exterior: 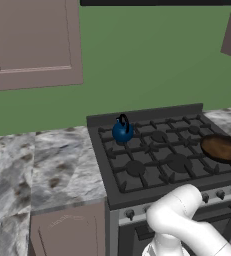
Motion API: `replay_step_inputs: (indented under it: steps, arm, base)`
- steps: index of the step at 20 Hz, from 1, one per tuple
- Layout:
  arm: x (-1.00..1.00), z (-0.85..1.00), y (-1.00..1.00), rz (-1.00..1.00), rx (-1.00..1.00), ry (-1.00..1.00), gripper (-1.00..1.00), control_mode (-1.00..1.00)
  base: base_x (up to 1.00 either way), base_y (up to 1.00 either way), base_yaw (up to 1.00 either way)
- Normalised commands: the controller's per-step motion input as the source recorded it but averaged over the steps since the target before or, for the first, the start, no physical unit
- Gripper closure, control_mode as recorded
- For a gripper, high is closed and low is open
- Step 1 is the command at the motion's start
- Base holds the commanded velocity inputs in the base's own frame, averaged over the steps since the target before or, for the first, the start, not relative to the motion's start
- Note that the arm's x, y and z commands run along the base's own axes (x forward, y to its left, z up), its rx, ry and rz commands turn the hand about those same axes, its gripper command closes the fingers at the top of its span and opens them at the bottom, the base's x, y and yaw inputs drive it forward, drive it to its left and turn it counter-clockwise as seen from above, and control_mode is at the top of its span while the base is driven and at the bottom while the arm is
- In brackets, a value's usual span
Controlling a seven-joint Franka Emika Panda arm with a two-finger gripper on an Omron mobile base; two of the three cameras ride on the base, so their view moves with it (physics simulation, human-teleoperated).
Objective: Pick the pan from the cabinet and place it on the stove. Then turn on the stove burner for the pan.
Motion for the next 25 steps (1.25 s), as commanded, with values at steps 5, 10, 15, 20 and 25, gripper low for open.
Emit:
replay_step_inputs:
  steps: [5,10,15,20,25]
  arm:
    - [-0.04,0.01,0.00,0.00,-0.23,-0.12,1.00,-1.00]
    - [-0.03,0.06,-0.04,0.00,-0.24,-0.15,1.00,-1.00]
    - [-0.01,0.10,-0.15,0.02,-0.24,-0.17,1.00,-1.00]
    - [0.00,0.09,-0.18,0.03,-0.24,-0.16,1.00,-1.00]
    - [-0.02,0.02,-0.15,0.02,-0.23,-0.15,1.00,-1.00]
  base:
    - [0.00,0.00,0.00]
    - [0.00,0.00,0.00]
    - [0.00,0.00,0.00]
    - [0.00,0.00,0.00]
    - [0.00,0.00,0.00]
